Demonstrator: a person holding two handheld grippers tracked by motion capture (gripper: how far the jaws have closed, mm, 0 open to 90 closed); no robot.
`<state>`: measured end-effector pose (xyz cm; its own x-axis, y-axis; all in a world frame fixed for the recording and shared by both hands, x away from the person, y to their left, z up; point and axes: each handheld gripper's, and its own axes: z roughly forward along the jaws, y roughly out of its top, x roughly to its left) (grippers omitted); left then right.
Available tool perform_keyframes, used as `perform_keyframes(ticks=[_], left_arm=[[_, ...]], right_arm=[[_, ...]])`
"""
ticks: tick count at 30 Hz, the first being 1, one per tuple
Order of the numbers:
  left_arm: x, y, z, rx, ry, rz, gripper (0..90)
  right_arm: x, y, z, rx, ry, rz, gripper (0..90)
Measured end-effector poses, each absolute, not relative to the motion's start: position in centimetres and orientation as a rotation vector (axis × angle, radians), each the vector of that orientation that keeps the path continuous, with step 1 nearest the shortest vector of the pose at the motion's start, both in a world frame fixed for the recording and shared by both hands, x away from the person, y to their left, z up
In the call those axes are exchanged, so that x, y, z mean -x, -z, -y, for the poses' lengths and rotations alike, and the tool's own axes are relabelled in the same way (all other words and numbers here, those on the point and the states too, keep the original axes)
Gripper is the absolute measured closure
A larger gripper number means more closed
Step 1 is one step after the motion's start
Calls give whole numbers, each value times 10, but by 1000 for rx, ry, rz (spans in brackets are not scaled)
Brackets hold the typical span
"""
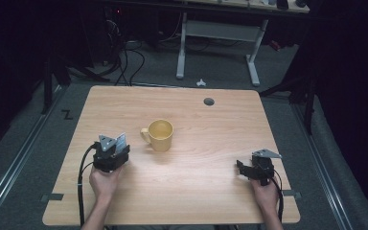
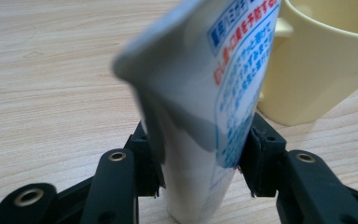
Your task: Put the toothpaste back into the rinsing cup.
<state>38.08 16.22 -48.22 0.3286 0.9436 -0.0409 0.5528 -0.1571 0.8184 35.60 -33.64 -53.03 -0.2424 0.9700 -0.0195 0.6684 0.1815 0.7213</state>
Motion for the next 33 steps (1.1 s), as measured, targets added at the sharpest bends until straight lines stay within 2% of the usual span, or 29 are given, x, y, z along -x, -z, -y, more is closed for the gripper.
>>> perform_keyframes(ticks=[16,33], left_arm=[[-378,478,-165,-1818,-615,-1280,627],[-377,460,-161,-1877,-587,-1222,640]], right_arm=[[-356,530,336,-1537,-827,-1981,286],[-356,530,336,-1535,-828,-1982,286]])
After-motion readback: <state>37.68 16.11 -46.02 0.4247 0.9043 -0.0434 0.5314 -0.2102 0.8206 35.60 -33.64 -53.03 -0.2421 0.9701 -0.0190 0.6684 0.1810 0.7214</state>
